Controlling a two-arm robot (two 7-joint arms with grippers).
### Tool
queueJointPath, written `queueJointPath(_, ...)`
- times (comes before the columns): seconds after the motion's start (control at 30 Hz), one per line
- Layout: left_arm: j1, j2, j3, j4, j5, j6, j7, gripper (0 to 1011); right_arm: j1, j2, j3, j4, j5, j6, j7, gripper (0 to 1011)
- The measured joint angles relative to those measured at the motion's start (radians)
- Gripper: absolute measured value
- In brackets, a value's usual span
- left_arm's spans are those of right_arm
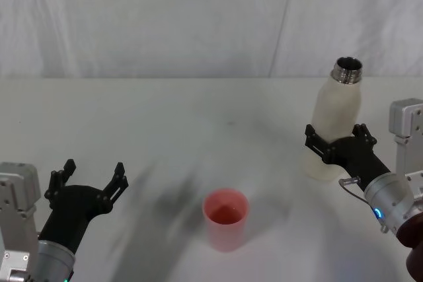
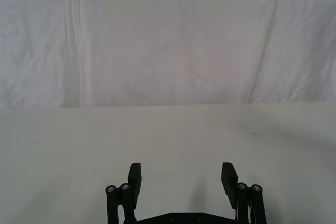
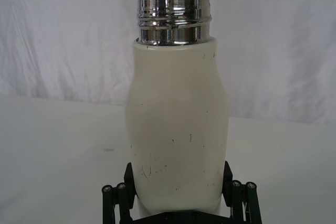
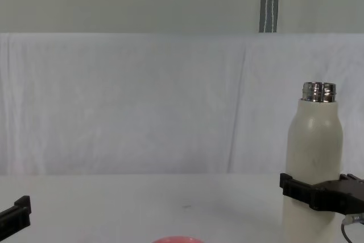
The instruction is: Grasp the thermos with one hand and pour water into the cup lid.
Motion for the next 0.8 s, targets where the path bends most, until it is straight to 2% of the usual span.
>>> queueJointPath(0.33,0.0,0.0,0.0,0.0,0.0,0.0,0.0,1001,0.0,0.0,0.0,0.0,0.0,0.0,-0.001,950)
queueJointPath(0.5,0.0,0.0,0.0,0.0,0.0,0.0,0.0,1001,-0.006,0.008,-0.005,-0.022,-0.005,0.003,0.0,950)
queueJointPath(0.8,0.0,0.0,0.0,0.0,0.0,0.0,0.0,1001,-0.027,0.045,-0.014,-0.116,-0.04,0.016,0.001,950)
